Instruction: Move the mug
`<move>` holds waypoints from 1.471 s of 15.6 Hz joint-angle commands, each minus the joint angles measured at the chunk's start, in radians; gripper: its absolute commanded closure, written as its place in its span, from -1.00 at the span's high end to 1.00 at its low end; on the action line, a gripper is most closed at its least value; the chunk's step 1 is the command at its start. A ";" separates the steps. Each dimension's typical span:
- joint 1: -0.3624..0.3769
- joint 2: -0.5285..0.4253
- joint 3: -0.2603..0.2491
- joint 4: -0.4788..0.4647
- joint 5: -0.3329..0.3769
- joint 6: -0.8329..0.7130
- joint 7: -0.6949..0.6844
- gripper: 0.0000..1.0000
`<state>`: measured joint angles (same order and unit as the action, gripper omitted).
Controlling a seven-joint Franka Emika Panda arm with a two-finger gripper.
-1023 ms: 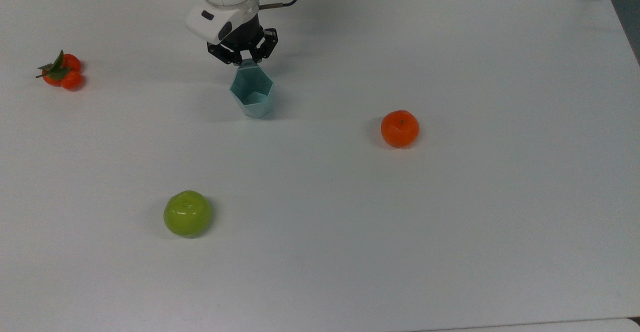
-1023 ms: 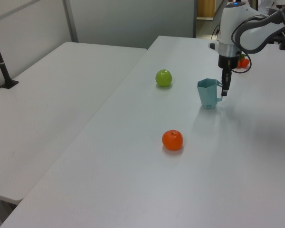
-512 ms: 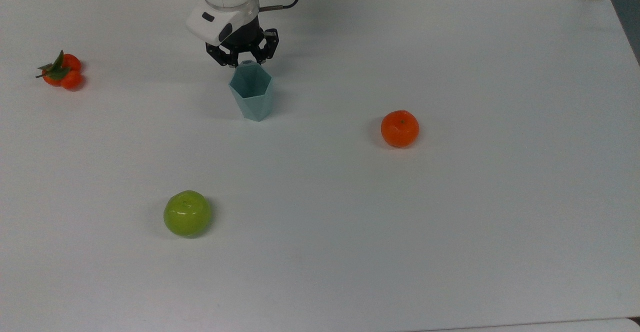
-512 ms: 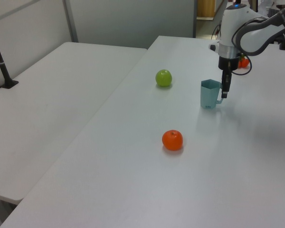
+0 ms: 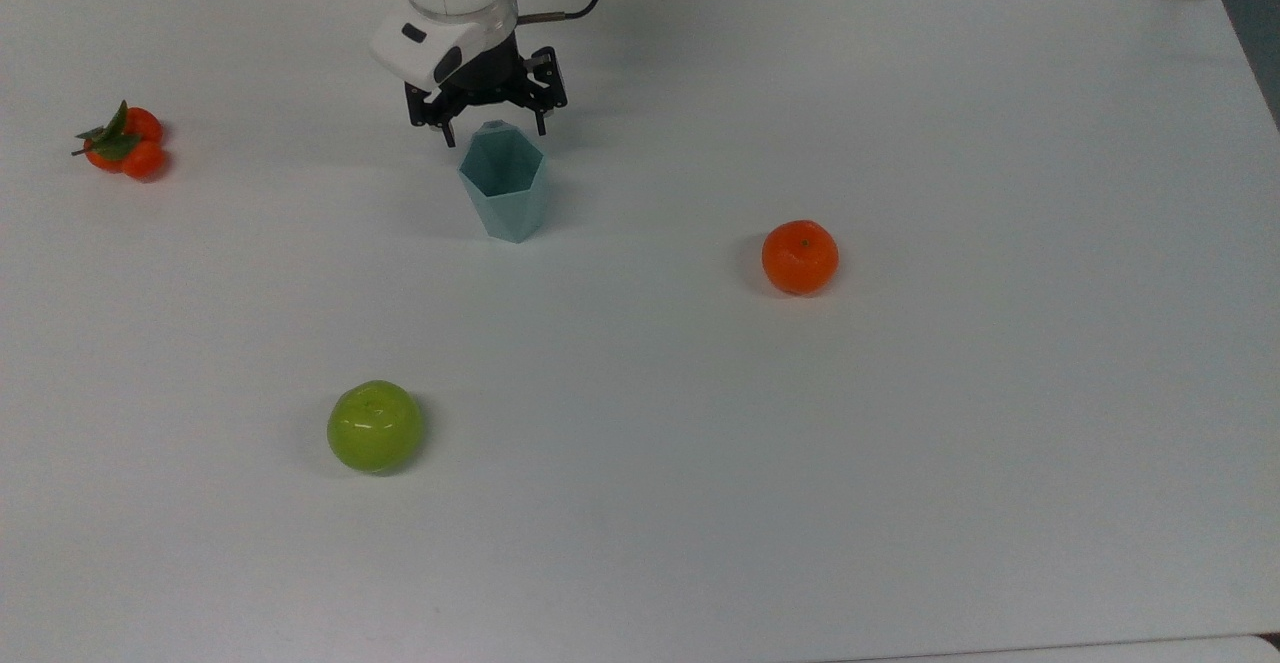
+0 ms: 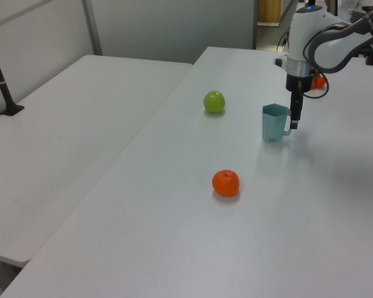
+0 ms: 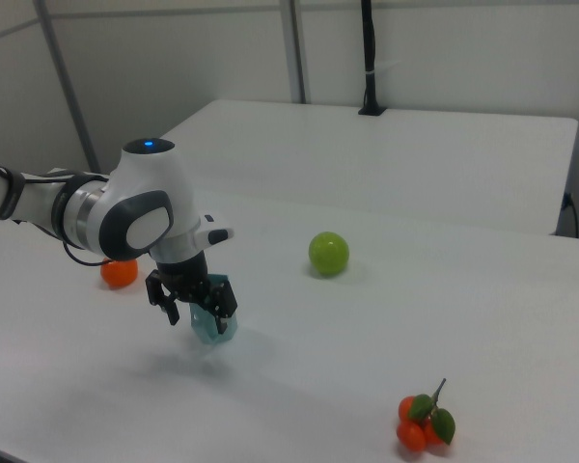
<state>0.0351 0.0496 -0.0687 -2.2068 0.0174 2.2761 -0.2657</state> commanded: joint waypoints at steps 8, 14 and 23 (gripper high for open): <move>0.014 -0.037 0.006 0.422 0.009 -0.484 0.212 1.00; 0.016 -0.054 0.067 0.573 0.019 -0.659 0.345 1.00; 0.012 -0.054 0.035 0.579 0.044 -0.468 0.304 1.00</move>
<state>0.0433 -0.0011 0.0052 -1.6272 0.0380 1.7336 0.0639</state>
